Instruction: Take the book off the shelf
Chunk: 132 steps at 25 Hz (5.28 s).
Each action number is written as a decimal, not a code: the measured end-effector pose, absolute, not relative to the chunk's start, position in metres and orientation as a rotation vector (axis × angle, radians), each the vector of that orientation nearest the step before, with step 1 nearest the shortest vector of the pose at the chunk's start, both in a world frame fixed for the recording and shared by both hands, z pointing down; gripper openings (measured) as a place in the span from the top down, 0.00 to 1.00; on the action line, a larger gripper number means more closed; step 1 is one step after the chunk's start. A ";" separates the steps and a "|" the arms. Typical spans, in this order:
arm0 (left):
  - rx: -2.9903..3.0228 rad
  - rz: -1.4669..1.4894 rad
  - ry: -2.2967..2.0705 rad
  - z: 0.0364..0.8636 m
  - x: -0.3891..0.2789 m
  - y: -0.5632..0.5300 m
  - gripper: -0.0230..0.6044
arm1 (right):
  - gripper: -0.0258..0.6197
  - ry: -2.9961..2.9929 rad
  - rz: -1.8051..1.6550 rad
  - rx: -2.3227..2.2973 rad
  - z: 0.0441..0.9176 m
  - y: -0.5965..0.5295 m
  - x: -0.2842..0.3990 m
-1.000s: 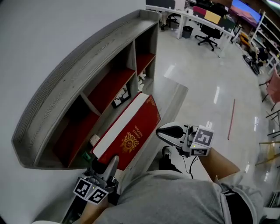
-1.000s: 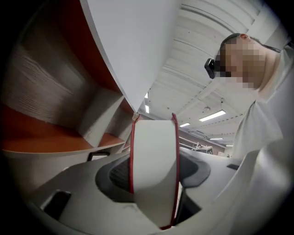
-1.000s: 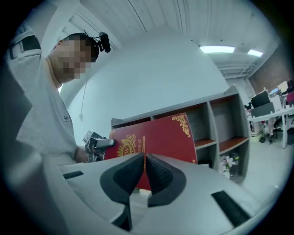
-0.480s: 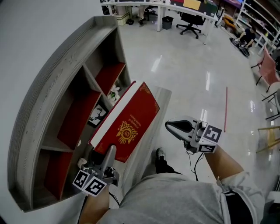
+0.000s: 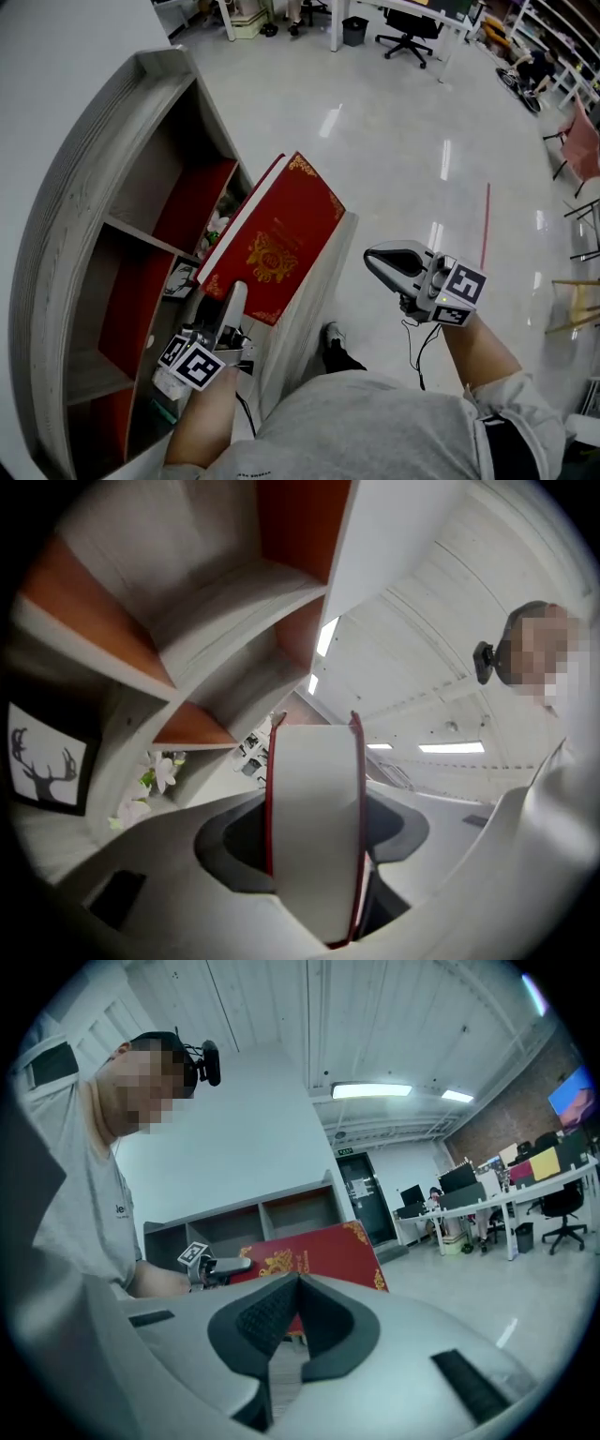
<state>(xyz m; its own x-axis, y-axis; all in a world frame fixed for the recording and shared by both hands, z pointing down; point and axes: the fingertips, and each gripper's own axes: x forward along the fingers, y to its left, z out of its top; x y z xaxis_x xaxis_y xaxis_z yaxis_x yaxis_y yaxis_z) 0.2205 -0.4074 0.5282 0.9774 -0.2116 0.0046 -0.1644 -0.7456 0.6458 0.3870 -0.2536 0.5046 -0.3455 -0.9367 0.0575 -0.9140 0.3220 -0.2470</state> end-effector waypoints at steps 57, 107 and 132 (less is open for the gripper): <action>1.666 0.222 -0.638 0.832 0.296 -0.490 0.46 | 0.96 2.268 -0.659 -1.731 0.635 -0.263 0.473; 2.335 0.100 -0.723 0.662 0.189 -0.459 0.95 | 0.96 2.492 -0.611 -1.532 0.591 -0.307 0.386; 2.565 -0.369 -0.971 0.384 -0.213 -0.294 0.95 | 0.96 2.845 -0.385 -1.157 0.411 -0.326 0.026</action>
<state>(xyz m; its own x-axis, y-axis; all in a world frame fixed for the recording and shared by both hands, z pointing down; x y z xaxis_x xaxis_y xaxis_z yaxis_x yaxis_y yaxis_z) -0.2125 -0.2942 0.3840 0.7281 -0.6765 -0.1105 -0.5791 -0.6933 0.4288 0.0262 -0.3258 0.4111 -0.7197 -0.6925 0.0500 -0.6809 0.6899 -0.2458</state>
